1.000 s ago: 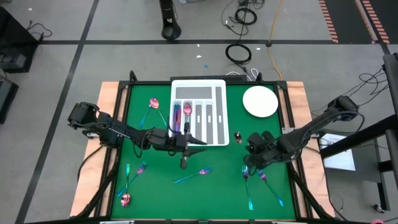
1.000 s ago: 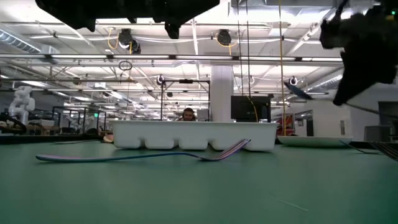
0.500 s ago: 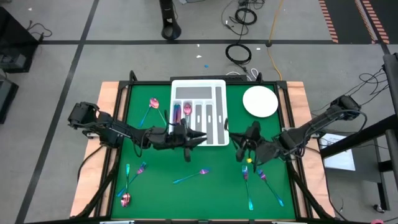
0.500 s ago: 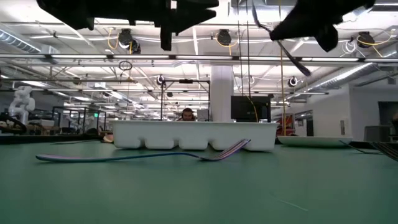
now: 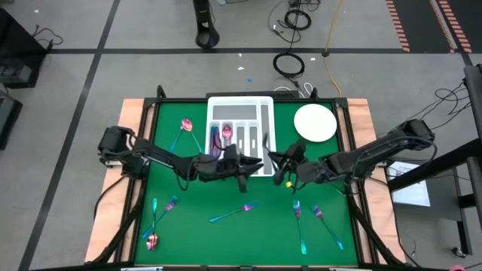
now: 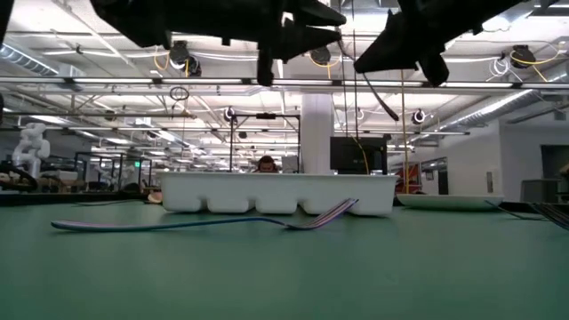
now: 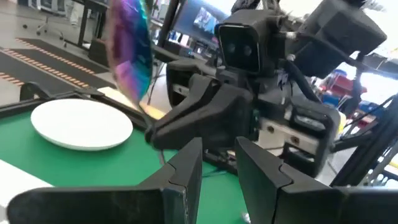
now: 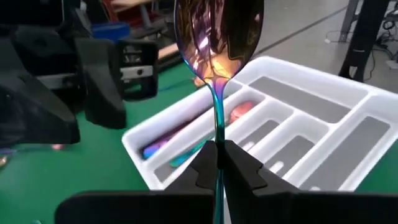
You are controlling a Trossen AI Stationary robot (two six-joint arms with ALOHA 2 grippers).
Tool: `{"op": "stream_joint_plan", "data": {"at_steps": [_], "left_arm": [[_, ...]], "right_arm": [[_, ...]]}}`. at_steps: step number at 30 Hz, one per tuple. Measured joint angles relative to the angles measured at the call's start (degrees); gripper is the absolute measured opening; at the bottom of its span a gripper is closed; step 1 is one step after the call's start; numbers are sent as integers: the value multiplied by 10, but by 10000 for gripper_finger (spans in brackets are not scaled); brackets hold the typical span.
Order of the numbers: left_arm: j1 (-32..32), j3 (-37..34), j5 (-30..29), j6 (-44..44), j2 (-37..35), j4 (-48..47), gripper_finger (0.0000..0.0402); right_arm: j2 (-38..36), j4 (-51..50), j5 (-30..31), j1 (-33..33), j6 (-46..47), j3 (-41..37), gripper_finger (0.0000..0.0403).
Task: Sort silverware
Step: Put the blue spoon into the silverware tray
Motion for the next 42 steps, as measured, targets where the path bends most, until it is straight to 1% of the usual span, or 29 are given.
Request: {"op": "stream_joint_plan", "data": {"at_steps": [3, 9, 11, 14, 21, 26, 34, 42], "left_arm": [[0, 10, -12, -4, 6, -25, 98], [1, 11, -70, -5, 5, -30, 98], [1, 11, -84, -19, 5, -37, 98], [3, 11, -87, -34, 5, -50, 98], [4, 11, -90, -34, 5, -52, 98], [5, 11, -106, -34, 5, -52, 98], [6, 11, -107, -34, 5, -51, 98], [8, 11, -107, -33, 5, -52, 98]], "right_arm": [[13, 19, -1, 1, -4, 0, 0], [33, 52, -13, 1, -11, 0, 0], [39, 65, -13, 1, -11, 0, 0], [49, 80, -13, 1, -23, 0, 0], [66, 125, -13, 0, -37, 0, 0], [66, 135, -13, 0, -41, 0, 0], [66, 153, -14, 0, -53, -1, 0], [78, 171, -29, 0, -66, -1, 0]]}}
